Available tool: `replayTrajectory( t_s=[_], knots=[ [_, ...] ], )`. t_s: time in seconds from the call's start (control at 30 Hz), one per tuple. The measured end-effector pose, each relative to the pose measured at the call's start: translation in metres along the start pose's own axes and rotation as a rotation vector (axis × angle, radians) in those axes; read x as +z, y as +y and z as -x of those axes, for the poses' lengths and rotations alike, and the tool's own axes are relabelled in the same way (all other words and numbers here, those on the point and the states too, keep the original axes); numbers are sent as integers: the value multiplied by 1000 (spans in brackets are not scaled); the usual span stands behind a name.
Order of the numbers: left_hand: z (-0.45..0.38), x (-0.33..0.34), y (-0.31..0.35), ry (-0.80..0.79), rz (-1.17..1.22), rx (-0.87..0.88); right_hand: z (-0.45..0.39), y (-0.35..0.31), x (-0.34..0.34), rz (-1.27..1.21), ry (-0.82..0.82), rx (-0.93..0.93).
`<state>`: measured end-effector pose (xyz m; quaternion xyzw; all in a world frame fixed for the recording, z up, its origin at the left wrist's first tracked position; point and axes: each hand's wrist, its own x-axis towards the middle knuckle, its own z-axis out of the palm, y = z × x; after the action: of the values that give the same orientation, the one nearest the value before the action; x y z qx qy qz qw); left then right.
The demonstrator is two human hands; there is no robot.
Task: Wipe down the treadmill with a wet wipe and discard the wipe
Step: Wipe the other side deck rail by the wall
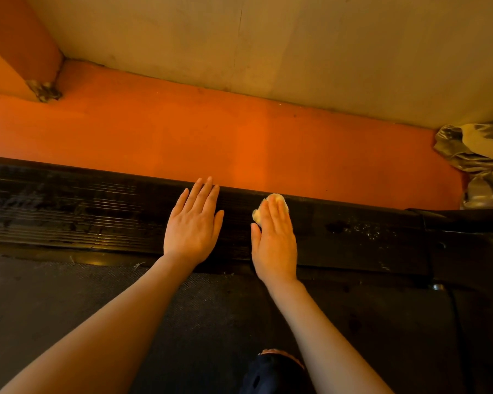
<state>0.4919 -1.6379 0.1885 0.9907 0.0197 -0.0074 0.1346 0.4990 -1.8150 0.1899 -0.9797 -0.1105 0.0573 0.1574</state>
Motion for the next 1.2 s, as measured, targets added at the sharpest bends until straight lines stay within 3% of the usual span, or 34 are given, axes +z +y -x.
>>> replayTrajectory(
  t_s=[0.07,0.27,0.53,0.73,0.97,1.2],
  knots=[
    [0,0,-1,-3,2,1,-1,10,-4,24,11,-8],
    [0,1,-1,-14,-6,-2,-3,39,-12,-37,88,258],
    [0,-1,0,-8,-8,1,11,1,4,30,11,-16],
    [0,0,0,-9,-13,-3,11,29,-5,-34,101,191],
    [0,-1,1,-8,-23,-3,11,4,-1,-70,59,29],
    [0,0,0,-14,-27,-7,10,13,-3,-135,139,177]
  ],
)
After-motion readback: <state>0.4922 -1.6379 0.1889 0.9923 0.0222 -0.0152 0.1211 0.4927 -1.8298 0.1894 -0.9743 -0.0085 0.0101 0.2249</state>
